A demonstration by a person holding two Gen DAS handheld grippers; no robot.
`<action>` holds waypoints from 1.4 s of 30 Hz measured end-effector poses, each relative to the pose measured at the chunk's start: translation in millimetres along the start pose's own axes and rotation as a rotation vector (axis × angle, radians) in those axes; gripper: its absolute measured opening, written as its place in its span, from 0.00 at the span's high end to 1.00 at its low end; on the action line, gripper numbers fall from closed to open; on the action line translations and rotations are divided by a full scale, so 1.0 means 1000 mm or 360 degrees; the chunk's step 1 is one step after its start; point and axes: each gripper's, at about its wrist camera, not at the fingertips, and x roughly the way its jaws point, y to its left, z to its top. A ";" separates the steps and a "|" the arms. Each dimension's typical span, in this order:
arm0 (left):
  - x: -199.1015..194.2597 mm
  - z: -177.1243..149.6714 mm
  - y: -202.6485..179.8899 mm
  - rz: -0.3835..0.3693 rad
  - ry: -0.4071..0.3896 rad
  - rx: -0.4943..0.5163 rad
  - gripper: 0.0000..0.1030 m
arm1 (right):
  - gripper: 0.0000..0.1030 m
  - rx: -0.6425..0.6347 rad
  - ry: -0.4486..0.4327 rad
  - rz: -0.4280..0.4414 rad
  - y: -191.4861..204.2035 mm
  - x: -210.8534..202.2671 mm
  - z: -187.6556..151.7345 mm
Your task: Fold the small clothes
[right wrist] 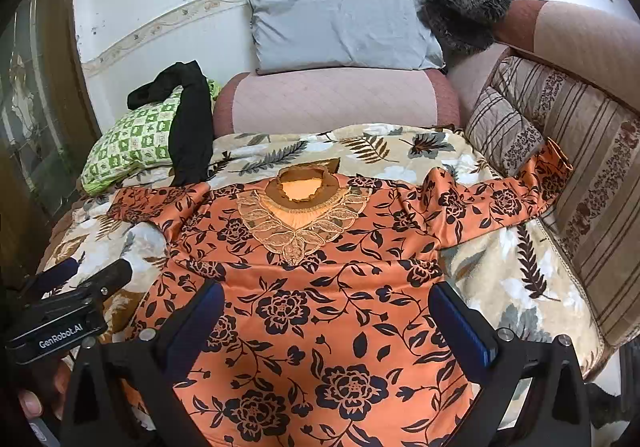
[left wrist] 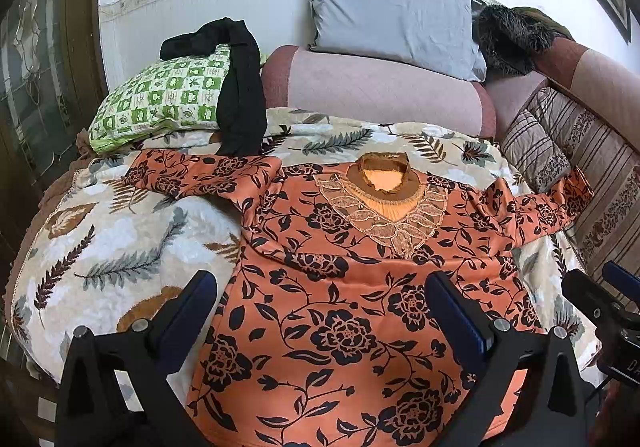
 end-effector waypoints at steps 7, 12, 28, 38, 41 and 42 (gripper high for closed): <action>0.001 0.001 0.000 0.0000 0.0004 0.0000 0.00 | 0.00 -0.0009 -0.0001 0.0012 0.002 0.002 0.002; 0.004 0.004 0.000 -0.0001 0.0008 0.0002 0.00 | 0.00 -0.0008 0.0004 0.0025 0.002 0.004 0.003; 0.104 -0.015 0.006 -0.0006 0.0264 0.0008 0.00 | 0.00 0.0878 0.0189 0.0011 -0.236 0.108 -0.005; 0.156 -0.016 -0.002 -0.0041 0.0337 0.0040 0.00 | 0.05 0.1499 0.0147 -0.0269 -0.430 0.230 0.039; 0.167 -0.018 -0.003 -0.0056 0.0367 0.0062 0.00 | 0.15 0.1610 0.0180 -0.0323 -0.460 0.263 0.047; 0.170 -0.019 -0.003 -0.0056 0.0375 0.0071 0.00 | 0.18 0.1628 0.0177 -0.0357 -0.465 0.269 0.048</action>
